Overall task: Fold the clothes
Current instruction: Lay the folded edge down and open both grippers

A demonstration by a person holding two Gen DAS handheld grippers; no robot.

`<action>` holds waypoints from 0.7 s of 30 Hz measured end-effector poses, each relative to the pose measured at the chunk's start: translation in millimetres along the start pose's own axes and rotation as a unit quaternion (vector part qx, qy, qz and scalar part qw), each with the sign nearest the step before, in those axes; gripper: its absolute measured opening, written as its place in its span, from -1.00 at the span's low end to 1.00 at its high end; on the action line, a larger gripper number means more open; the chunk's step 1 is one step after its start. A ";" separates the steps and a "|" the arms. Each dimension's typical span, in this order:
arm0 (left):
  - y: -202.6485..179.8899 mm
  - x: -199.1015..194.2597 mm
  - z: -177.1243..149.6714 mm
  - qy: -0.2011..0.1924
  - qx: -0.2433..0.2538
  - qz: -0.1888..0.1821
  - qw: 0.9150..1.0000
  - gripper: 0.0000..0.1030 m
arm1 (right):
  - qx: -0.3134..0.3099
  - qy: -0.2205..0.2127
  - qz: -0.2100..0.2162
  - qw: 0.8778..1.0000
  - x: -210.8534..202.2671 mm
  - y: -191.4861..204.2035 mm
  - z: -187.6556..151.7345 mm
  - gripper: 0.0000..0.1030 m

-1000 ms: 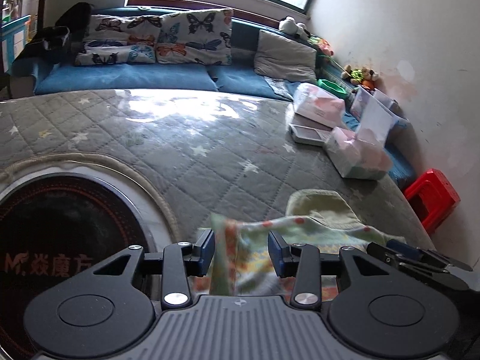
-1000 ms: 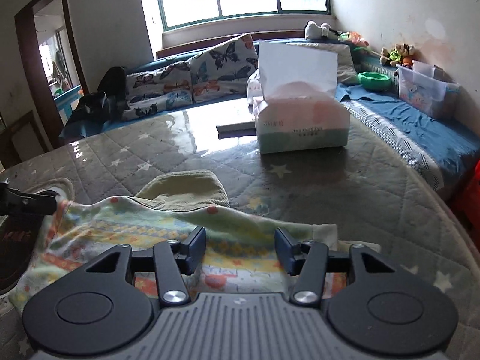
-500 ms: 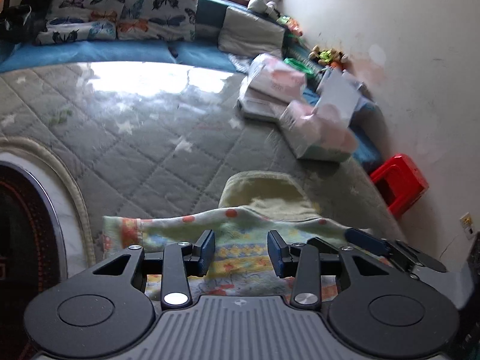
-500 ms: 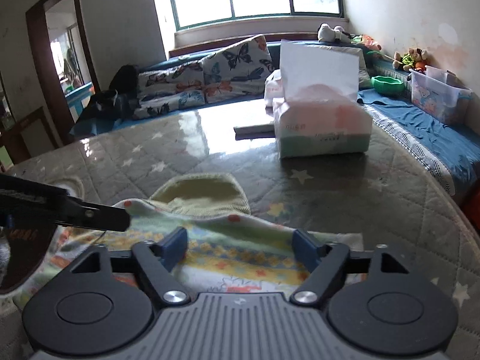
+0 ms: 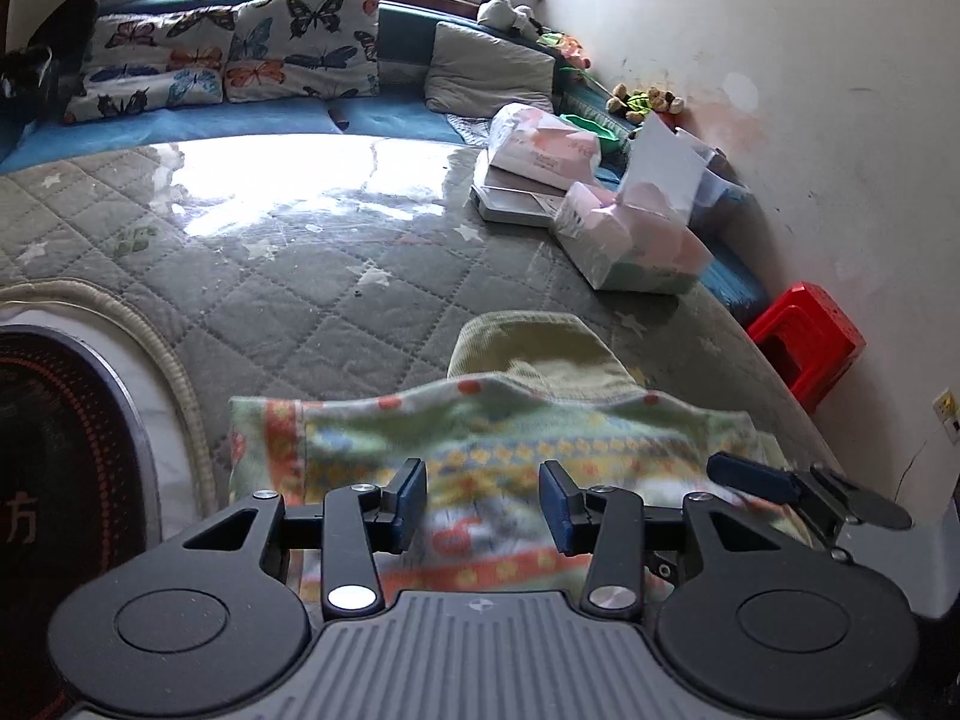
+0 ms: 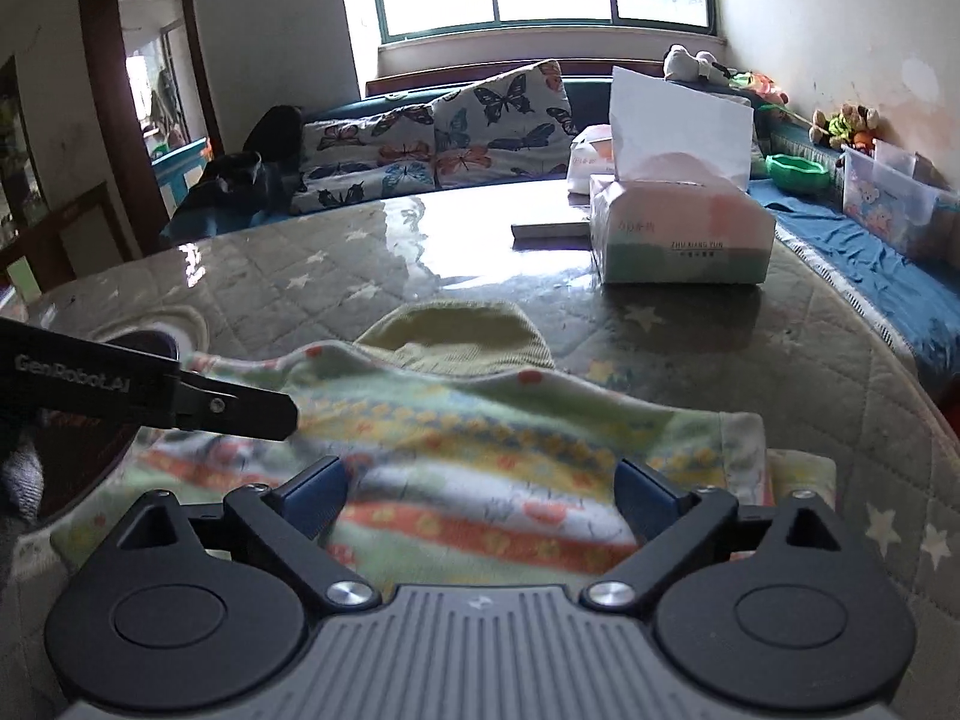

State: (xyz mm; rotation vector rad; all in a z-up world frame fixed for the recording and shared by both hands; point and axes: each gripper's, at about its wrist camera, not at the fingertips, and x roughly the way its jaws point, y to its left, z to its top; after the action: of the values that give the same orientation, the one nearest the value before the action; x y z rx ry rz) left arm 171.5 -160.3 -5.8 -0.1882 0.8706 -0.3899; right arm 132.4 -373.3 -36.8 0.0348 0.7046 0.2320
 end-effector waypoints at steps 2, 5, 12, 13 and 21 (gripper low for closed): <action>-0.4 -6.6 -5.8 -0.002 0.005 0.001 1.000 -0.08 | 0.002 0.001 -0.001 1.000 -4.3 1.1 -3.4 0.91; -1.2 -15.9 -14.8 -0.006 0.013 0.005 1.000 -0.07 | 0.006 0.002 -0.004 1.000 -10.2 2.6 -9.8 0.97; -4.7 -29.2 -38.5 -0.010 0.037 0.009 0.999 -0.02 | 0.002 0.004 -0.010 1.000 -24.7 7.0 -24.2 1.00; -4.9 -30.6 -41.2 -0.011 0.039 0.009 0.999 -0.02 | 0.002 0.005 -0.010 1.000 -26.8 7.4 -25.9 1.00; -6.2 -41.9 -60.7 -0.015 0.051 0.012 0.999 0.11 | 0.008 -0.003 -0.020 1.000 -36.1 9.4 -37.2 1.00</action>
State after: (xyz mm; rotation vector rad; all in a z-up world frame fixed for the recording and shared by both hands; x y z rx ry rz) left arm 98.6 -149.1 -12.7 -0.0890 0.8209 -0.4080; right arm 79.8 -373.9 -41.1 0.0366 0.6998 0.1889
